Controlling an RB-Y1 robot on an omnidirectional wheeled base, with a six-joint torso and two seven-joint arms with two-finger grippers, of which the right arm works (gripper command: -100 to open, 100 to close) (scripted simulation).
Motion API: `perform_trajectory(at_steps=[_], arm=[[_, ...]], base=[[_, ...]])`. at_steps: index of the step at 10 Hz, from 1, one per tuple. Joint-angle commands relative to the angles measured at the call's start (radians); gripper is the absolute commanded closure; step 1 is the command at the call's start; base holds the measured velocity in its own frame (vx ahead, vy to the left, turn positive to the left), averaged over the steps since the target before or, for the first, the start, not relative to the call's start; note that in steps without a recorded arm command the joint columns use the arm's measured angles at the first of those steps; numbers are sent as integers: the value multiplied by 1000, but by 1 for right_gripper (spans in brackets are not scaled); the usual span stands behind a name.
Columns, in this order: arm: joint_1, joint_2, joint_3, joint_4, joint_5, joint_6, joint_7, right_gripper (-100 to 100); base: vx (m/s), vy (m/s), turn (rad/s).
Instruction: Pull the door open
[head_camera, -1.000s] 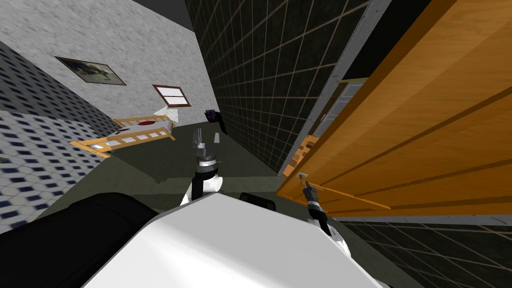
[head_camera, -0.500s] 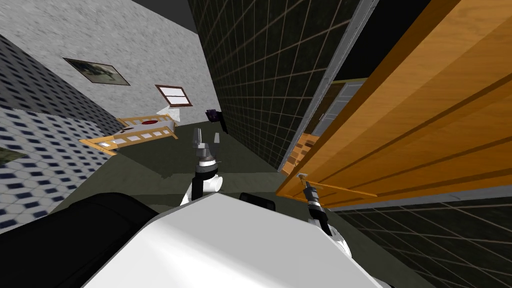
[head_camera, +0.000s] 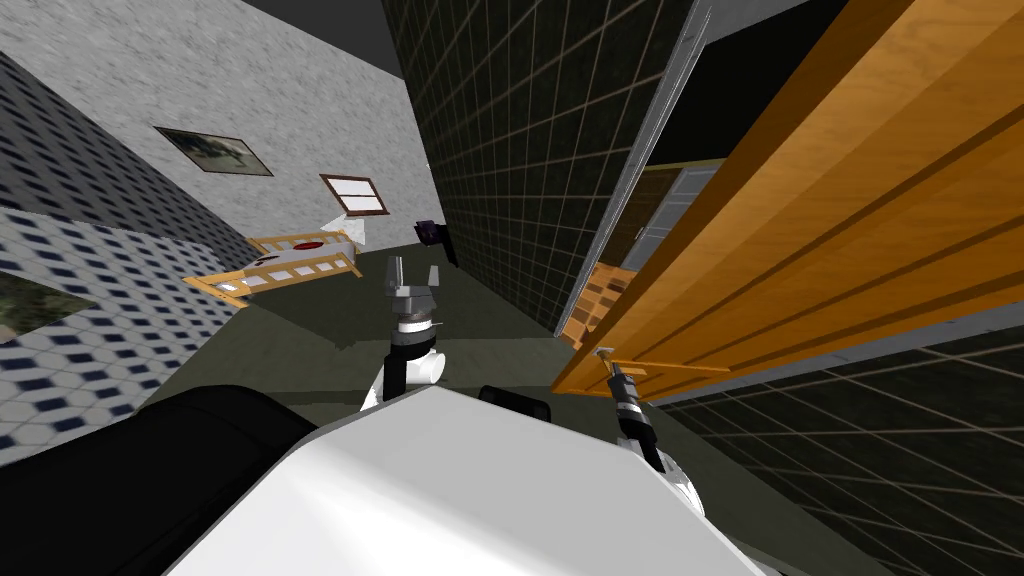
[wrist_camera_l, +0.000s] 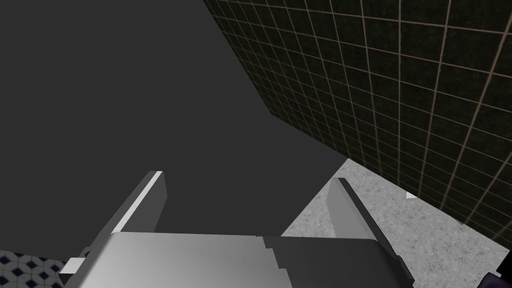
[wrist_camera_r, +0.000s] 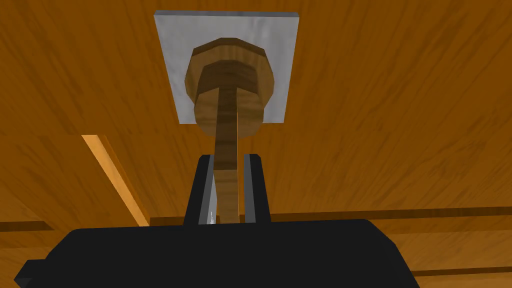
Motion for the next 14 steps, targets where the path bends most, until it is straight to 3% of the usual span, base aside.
perform_trajectory(at_steps=[1, 10, 11, 14], arm=[[3, 8, 9, 0, 5, -4, -2, 100], [0, 9, 6, 3, 3, -3, 1, 100], [-3, 4, 0, 1, 0, -3, 3, -100], [-4, 4, 0, 2, 0, -3, 3, -100]], base=[[-174, -22, 19], [-176, -3, 22], [-213, 17, 28], [-242, -21, 14]])
